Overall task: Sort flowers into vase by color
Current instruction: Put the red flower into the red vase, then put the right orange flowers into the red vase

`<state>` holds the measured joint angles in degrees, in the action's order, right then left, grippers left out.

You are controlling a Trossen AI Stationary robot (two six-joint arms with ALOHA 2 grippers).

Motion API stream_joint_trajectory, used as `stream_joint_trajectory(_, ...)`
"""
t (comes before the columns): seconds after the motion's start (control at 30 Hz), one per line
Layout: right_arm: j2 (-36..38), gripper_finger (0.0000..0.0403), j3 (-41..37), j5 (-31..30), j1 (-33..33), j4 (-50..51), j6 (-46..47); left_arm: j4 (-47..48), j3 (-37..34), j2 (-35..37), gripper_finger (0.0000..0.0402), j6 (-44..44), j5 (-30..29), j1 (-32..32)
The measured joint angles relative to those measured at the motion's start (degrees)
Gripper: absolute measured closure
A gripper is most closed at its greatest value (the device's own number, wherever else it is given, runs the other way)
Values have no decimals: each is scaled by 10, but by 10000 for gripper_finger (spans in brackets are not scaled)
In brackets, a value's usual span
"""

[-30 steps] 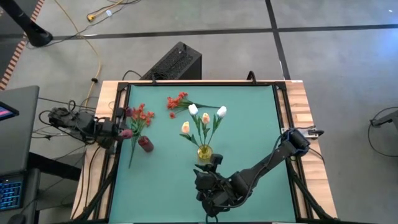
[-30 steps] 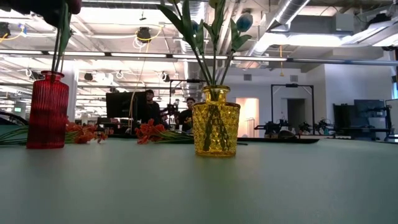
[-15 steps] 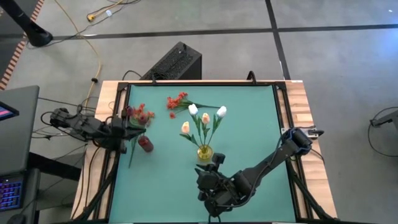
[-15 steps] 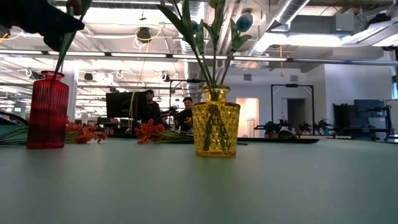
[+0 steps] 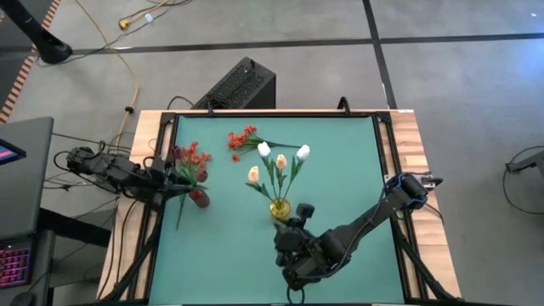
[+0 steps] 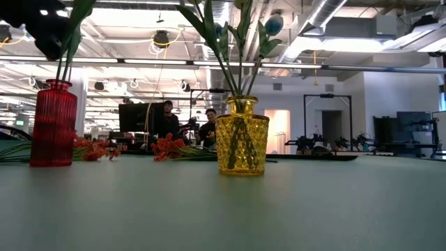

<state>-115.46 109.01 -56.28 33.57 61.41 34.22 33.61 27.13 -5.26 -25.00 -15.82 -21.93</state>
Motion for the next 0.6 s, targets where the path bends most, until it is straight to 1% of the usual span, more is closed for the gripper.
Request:
stream_joint_trajectory(0.13,40,306,-9,43,-15,83,60,41,27,0,286,-33,51,0)
stream_joint_trajectory(0.2,66,306,-29,72,-23,103,78,62,41,0,286,-48,59,0)
stream_joint_trajectory(0.27,103,306,-66,96,-29,107,92,86,51,0,287,-53,56,0)
stream_joint_trajectory(0.33,147,306,-113,124,-38,97,104,107,60,0,287,-55,50,0)
stream_joint_trajectory(0.43,222,306,-202,146,-51,70,138,134,71,0,288,-57,36,0)
stream_joint_trajectory(0.53,305,306,-302,161,-58,11,159,146,77,0,286,-60,21,0)
stream_joint_trajectory(0.6,356,306,-363,181,-66,-42,156,150,79,0,282,-58,18,0)
